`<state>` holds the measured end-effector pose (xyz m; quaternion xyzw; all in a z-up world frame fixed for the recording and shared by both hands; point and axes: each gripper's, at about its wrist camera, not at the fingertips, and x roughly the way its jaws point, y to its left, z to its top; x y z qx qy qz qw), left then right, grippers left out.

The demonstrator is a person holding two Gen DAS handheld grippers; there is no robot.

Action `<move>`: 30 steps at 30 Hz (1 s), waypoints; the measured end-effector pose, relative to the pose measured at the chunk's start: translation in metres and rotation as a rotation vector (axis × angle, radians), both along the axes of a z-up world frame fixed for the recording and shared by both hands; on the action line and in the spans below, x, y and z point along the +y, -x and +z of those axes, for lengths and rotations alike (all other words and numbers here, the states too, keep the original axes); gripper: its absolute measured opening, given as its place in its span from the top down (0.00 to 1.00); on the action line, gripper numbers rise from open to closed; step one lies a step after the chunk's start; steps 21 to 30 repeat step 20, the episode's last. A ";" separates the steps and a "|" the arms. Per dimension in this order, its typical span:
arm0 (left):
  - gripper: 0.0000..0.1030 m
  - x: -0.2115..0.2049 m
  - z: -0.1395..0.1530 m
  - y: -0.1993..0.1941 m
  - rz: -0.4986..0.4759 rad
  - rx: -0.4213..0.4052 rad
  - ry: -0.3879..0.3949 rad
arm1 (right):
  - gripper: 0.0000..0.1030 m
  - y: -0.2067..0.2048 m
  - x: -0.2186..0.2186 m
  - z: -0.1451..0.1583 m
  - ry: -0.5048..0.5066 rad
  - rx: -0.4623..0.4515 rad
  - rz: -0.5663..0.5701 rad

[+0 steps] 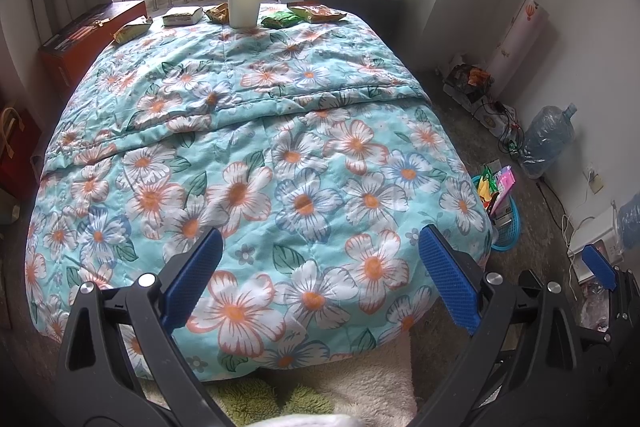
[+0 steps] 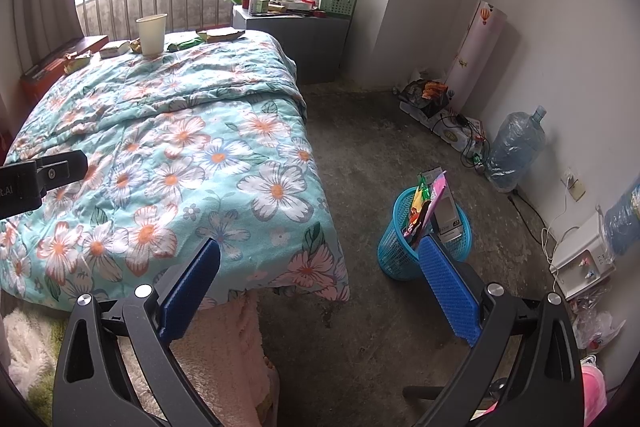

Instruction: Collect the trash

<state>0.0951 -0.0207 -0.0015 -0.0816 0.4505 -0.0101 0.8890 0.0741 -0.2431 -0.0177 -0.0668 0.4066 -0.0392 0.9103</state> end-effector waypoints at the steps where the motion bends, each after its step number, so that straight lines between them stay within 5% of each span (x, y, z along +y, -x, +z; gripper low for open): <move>1: 0.09 0.000 0.000 0.000 0.000 0.000 0.000 | 0.06 0.000 0.000 0.000 0.000 0.000 0.000; 30: 0.09 0.001 -0.002 0.000 0.005 0.006 0.005 | 0.06 0.000 0.000 0.000 0.000 0.000 0.000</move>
